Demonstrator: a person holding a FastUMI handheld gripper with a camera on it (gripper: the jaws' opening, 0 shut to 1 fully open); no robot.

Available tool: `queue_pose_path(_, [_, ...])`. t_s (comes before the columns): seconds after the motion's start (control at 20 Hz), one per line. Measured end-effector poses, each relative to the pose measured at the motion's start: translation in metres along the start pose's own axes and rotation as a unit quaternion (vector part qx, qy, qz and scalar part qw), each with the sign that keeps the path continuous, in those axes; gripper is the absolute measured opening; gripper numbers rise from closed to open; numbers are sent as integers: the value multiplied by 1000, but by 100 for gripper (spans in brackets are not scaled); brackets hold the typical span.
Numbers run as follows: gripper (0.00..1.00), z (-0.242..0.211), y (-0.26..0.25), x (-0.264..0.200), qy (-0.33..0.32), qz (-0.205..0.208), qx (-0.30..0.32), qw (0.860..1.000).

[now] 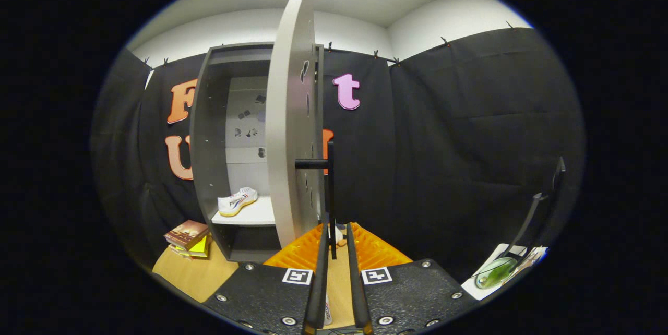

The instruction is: Open the shoe cabinet door, grab the shoes and put them into the shoe cabinet, then close the shoe cabinet door.

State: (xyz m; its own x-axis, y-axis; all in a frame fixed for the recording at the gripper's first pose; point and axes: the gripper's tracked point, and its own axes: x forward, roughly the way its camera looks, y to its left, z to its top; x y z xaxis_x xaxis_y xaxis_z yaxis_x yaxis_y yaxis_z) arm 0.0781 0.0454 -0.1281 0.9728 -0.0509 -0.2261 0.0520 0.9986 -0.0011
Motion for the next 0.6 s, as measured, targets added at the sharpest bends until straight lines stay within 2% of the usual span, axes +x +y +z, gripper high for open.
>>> queue_pose_path(0.15, [20,-13,-11,-15,6,-16,-8,1000])
queue_pose_path(0.3, [20,-26,-7,-30,6,-11,-5,1000])
queue_pose_path(0.6, [21,-90,44,-38,57,45,-14,997])
